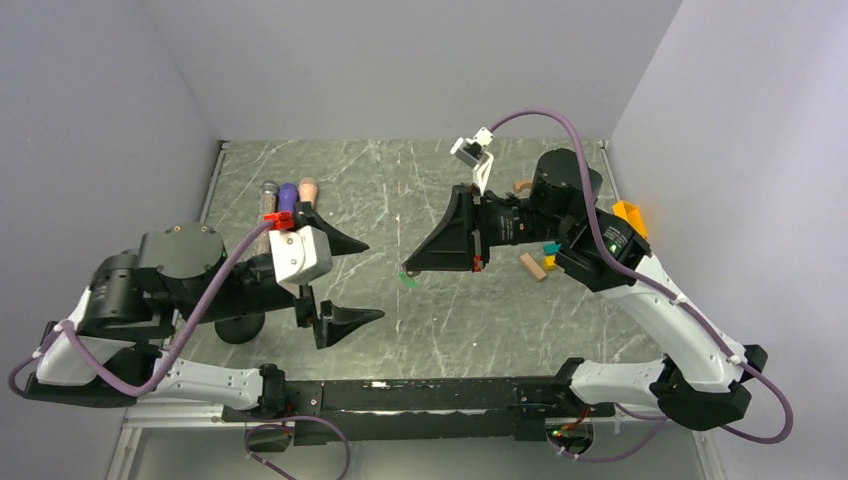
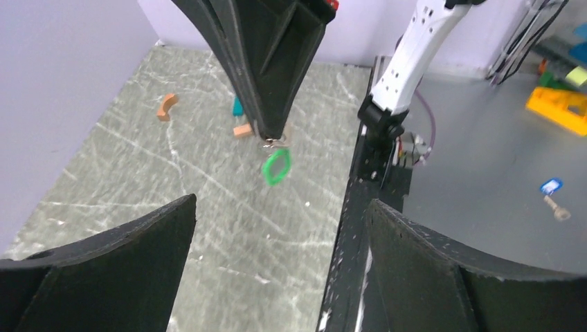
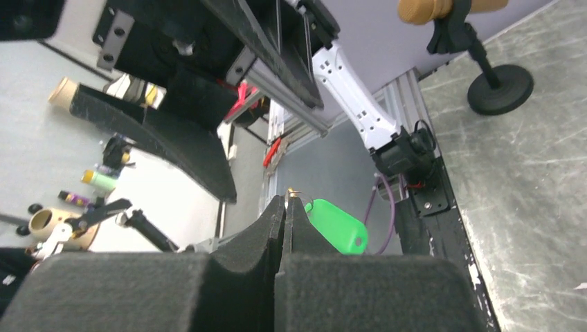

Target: Remove the keys from the keyring

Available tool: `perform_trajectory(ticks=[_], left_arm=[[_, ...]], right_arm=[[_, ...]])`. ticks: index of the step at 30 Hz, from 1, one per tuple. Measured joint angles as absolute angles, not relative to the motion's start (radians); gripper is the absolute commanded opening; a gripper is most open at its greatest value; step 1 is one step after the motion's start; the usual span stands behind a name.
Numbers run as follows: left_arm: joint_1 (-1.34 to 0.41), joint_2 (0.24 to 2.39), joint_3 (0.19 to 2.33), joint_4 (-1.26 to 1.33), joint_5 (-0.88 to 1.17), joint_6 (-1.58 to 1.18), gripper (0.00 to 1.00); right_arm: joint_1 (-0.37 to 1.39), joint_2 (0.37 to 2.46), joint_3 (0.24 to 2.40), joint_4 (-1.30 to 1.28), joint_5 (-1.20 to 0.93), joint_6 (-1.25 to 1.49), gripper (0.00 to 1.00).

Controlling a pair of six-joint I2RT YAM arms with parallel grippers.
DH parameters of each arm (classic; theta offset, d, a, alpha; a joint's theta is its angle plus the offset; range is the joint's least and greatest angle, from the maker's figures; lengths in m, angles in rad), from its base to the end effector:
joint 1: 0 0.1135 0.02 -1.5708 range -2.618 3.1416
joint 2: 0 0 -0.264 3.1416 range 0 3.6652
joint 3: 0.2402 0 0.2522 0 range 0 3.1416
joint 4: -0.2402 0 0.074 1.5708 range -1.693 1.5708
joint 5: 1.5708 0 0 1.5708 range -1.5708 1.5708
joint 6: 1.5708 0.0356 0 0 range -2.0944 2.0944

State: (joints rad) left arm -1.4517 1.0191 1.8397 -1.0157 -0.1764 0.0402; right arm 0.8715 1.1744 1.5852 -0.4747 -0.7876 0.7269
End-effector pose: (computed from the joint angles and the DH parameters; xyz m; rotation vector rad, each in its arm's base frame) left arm 0.0195 -0.1102 0.5373 1.1511 1.4427 -0.8572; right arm 0.1208 0.1828 0.5035 -0.8497 1.7866 1.7735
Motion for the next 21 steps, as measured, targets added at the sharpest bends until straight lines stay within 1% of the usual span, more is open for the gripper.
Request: perform_trajectory(ticks=[3,6,8,13,16,19,21], left_arm=[[-1.452,0.975,1.716,-0.878,-0.183,0.002,0.96],[-1.452,0.981,1.692,-0.84,-0.22,-0.055,0.99],[-1.452,1.028,1.755,-0.861,-0.26,-0.112,0.99],[-1.451,1.21,2.065,-0.962,-0.345,-0.215,0.99],[-1.424,1.235,2.075,-0.979,-0.352,-0.257,0.99],[-1.309,1.214,1.994,-0.968,-0.29,-0.331,0.98],[-1.235,1.208,1.969,-0.982,-0.264,-0.38,0.99]], right_arm=[[0.871,1.148,1.553,-0.43,-0.735,0.736,0.0],[0.87,1.119,1.515,-0.39,-0.671,0.746,0.0],[0.86,1.098,1.485,-0.357,-0.635,0.76,0.0],[0.75,1.052,1.378,-0.216,-0.625,0.85,0.0],[0.652,1.056,1.34,-0.164,-0.654,0.912,0.0],[0.557,1.071,1.32,-0.157,-0.677,0.96,0.0],[0.529,1.077,1.311,-0.156,-0.682,0.978,0.0]])
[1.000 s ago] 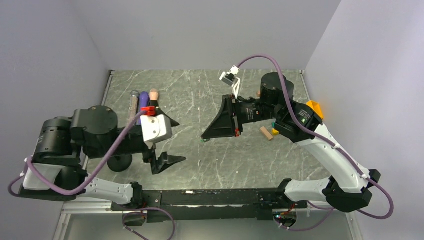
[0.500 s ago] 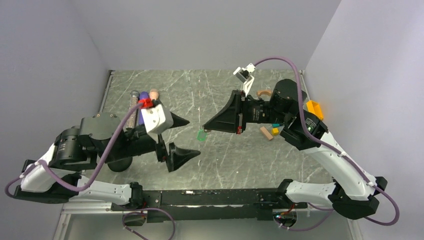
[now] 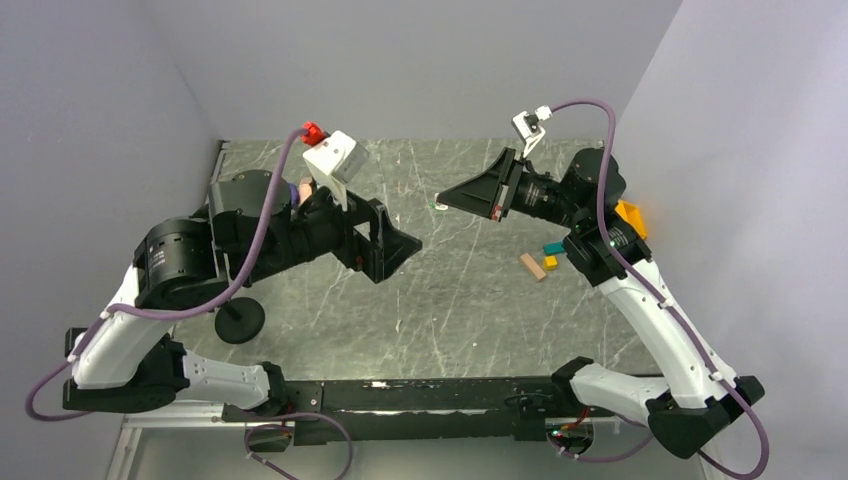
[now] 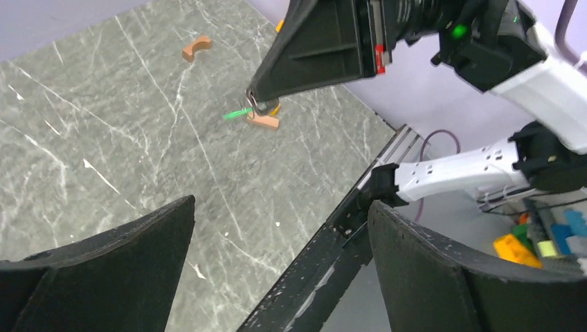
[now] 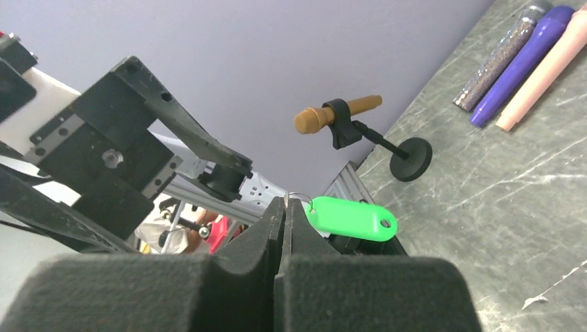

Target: Remove the keys from the keyring

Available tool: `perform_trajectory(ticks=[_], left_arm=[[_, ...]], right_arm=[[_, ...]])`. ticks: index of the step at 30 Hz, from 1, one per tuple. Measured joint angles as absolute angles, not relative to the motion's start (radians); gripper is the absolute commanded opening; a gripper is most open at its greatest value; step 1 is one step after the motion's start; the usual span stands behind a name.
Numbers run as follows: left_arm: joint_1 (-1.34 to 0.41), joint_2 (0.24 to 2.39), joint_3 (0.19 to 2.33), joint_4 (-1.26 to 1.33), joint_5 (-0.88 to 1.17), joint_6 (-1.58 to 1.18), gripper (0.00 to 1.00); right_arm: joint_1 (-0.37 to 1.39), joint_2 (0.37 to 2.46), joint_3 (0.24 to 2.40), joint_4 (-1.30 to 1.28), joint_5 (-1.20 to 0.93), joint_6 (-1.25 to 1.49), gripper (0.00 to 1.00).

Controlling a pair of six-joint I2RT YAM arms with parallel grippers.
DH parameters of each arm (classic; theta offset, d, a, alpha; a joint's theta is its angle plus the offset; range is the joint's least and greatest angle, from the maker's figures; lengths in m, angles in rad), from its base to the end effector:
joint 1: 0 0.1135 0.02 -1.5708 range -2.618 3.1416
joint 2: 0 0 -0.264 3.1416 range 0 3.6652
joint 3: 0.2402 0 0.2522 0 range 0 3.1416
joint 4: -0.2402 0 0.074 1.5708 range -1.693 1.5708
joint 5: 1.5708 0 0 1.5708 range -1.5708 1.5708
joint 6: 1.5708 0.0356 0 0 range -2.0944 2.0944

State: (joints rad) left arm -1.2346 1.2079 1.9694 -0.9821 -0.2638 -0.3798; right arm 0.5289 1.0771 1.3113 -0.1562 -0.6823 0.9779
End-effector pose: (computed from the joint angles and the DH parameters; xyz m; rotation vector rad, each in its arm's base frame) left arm 0.0642 -0.1555 0.5490 0.5942 1.7835 -0.9096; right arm 0.1791 0.1307 0.4691 -0.2514 1.7582 1.6558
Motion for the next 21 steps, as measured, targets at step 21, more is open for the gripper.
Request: perform_trajectory(ticks=[21], left_arm=[[-0.881,1.124,1.692,-0.856,0.253,-0.286,0.99]], right_arm=[[0.453,1.09,1.027,0.268,-0.879,1.249,0.0]])
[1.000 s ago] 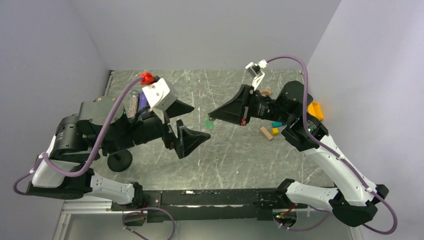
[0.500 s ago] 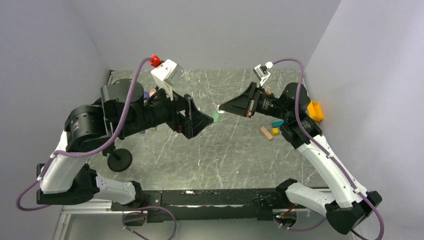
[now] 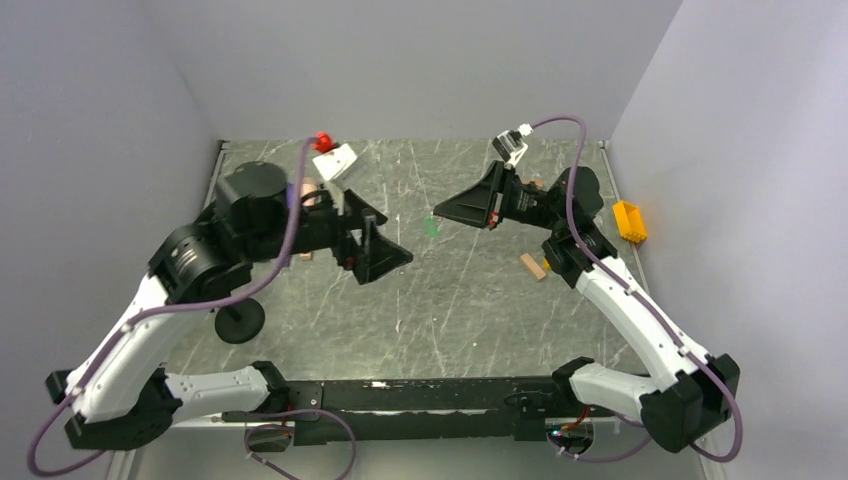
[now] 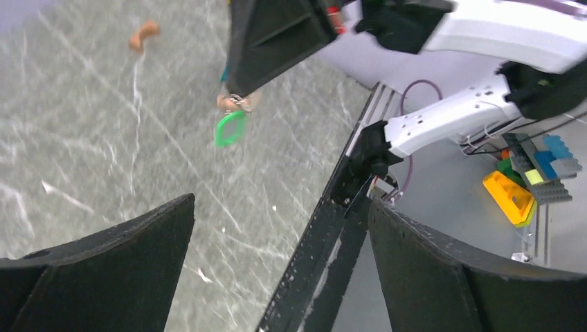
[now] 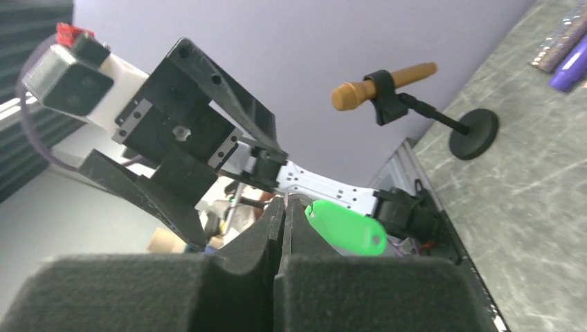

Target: Remove the keys from the keyring

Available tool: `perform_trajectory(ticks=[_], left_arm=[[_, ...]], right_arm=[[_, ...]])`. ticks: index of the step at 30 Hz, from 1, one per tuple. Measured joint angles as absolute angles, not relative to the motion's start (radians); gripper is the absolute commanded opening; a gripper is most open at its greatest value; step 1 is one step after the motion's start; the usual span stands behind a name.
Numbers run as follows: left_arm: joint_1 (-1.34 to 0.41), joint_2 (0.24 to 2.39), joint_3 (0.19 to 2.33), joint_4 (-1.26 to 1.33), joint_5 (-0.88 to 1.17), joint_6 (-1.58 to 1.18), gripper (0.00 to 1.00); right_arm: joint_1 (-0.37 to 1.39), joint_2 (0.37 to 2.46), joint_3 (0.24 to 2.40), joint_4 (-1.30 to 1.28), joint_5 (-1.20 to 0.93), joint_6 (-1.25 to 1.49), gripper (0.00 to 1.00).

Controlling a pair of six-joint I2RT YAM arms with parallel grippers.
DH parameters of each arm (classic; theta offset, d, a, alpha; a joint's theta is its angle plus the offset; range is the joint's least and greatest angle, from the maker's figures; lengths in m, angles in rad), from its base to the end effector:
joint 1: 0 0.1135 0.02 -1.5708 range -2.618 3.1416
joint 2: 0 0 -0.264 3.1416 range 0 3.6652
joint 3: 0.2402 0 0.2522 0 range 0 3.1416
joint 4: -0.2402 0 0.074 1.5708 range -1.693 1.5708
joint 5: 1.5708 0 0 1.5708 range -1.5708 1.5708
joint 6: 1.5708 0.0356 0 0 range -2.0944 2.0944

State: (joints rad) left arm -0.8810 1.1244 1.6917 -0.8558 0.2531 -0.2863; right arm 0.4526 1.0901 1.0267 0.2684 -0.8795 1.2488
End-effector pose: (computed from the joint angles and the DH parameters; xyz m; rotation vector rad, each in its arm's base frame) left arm 0.1104 -0.1479 0.5030 0.7580 1.8335 -1.0220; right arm 0.2046 0.1300 0.4116 -0.2249 1.7716 1.9083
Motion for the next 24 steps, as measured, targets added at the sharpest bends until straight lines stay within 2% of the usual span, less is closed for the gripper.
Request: perform_trajectory(ticks=[8,12,19,24], left_arm=[[-0.843,0.891,1.459,-0.501,0.414,-0.112,0.99],[-0.842,0.875,1.387,-0.388,0.449,-0.015,0.99],[-0.841,0.926,1.341,-0.287,0.447,0.112,0.88],[-0.841,0.986,1.385,-0.253,0.448,0.153,0.72]], right_arm=[[0.445,1.175,1.071,0.464,-0.948,1.455,0.0],[0.441,1.192,1.094,0.59,-0.993,1.575,0.0],[0.44,1.229,1.095,0.836,-1.05,1.829,0.0],[0.44,1.232,1.103,0.859,-1.097,1.86,0.0]])
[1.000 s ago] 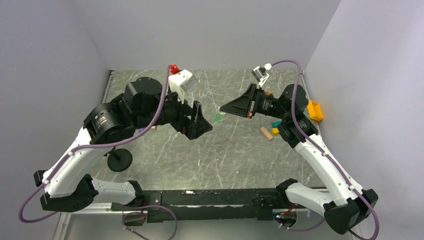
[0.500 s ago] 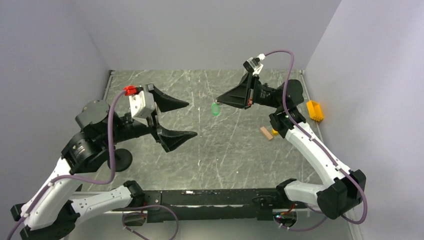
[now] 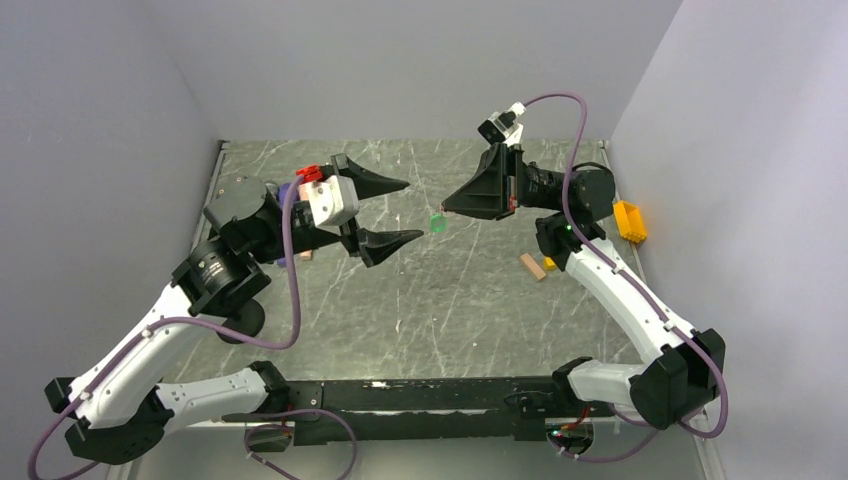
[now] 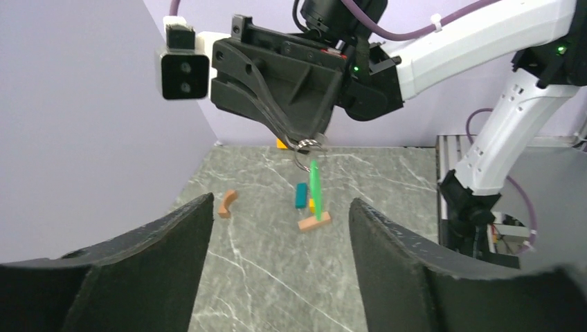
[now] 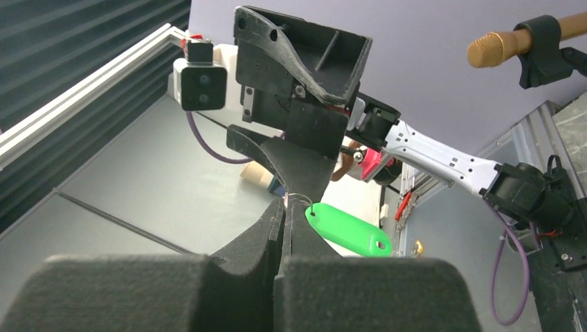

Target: Remove the keys from the keyring

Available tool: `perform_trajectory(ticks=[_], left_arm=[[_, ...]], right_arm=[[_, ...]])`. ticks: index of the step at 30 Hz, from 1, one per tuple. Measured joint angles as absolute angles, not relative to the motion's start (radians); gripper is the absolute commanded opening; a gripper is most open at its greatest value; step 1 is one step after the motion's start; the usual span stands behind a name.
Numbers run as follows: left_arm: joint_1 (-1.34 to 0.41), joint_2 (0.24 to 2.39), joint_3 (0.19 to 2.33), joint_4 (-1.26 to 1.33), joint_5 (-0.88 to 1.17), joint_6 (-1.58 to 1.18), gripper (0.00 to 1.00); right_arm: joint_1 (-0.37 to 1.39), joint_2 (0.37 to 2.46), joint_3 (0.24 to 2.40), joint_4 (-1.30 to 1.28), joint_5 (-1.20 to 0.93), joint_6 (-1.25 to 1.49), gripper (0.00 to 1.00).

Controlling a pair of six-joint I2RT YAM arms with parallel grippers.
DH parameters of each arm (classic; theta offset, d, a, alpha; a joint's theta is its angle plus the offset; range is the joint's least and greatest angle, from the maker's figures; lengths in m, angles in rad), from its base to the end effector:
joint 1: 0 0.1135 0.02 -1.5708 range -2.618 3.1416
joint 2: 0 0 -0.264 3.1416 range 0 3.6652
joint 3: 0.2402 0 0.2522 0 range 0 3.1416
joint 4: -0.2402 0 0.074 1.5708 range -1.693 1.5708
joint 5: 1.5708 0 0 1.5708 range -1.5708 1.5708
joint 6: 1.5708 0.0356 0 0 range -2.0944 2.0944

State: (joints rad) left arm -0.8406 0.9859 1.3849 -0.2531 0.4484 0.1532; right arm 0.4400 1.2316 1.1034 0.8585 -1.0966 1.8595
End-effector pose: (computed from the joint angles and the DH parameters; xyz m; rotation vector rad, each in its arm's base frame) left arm 0.1096 -0.1456 0.4995 1.0280 1.0924 -0.8772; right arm 0.2127 0.1351 0.4509 -0.3908 1.6737 2.3261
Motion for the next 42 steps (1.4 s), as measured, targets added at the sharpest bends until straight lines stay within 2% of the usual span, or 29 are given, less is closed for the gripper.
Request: perform_trajectory(ticks=[12,23,42], left_arm=[[-0.84,1.019,1.397,-0.198,0.458,0.171,0.68],[-0.865,1.071,1.413,-0.191,0.508,0.155,0.59],[-0.907,1.079,1.414,-0.208,0.47,0.172,0.54]], right_arm=[[0.44,1.232,1.122,0.81,-1.136,1.83,0.0],[0.44,1.232,1.129,0.762,-1.145,1.787,0.0],[0.44,1.232,1.134,0.727,-1.152,1.74,0.0]])
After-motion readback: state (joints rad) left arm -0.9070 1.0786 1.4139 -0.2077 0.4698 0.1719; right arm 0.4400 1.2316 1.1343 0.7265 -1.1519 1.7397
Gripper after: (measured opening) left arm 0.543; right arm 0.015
